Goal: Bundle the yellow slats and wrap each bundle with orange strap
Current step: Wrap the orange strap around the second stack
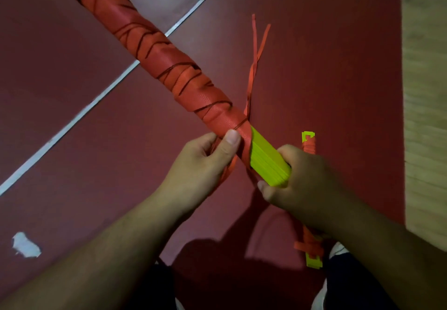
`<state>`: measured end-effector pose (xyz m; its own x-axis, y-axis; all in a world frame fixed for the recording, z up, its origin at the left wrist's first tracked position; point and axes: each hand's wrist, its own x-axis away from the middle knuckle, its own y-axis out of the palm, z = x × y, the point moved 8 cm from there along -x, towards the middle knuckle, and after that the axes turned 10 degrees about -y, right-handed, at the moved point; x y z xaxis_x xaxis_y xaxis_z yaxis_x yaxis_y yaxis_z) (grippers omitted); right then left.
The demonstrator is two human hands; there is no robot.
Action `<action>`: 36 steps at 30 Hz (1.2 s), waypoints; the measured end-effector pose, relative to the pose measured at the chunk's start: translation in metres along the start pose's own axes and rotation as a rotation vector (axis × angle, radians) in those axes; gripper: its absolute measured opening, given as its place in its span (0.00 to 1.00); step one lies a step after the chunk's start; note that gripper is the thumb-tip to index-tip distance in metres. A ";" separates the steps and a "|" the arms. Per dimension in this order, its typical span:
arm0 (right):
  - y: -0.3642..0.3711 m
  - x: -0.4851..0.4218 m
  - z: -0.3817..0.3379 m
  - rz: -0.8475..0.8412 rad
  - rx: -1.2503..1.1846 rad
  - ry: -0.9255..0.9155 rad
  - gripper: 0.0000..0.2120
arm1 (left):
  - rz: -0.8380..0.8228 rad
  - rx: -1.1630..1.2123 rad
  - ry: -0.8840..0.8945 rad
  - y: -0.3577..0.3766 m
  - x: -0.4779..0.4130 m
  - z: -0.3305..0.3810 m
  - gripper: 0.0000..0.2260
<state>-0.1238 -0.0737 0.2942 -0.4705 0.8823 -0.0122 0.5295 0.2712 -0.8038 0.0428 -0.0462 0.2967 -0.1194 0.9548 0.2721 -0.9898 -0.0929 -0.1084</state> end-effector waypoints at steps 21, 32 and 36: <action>0.003 -0.004 -0.013 -0.057 -0.190 -0.100 0.16 | 0.108 -0.026 0.073 -0.012 0.002 0.010 0.21; 0.008 -0.006 -0.014 -0.318 -0.457 -0.070 0.16 | -0.097 0.140 0.071 -0.004 0.005 0.012 0.16; 0.019 0.005 -0.021 -0.538 -0.805 0.050 0.19 | -0.177 0.148 0.132 0.003 0.012 0.021 0.17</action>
<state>-0.1013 -0.0557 0.2910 -0.7704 0.5737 0.2781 0.5858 0.8091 -0.0465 0.0369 -0.0416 0.3200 0.0586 0.9875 0.1464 -0.9961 0.0482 0.0736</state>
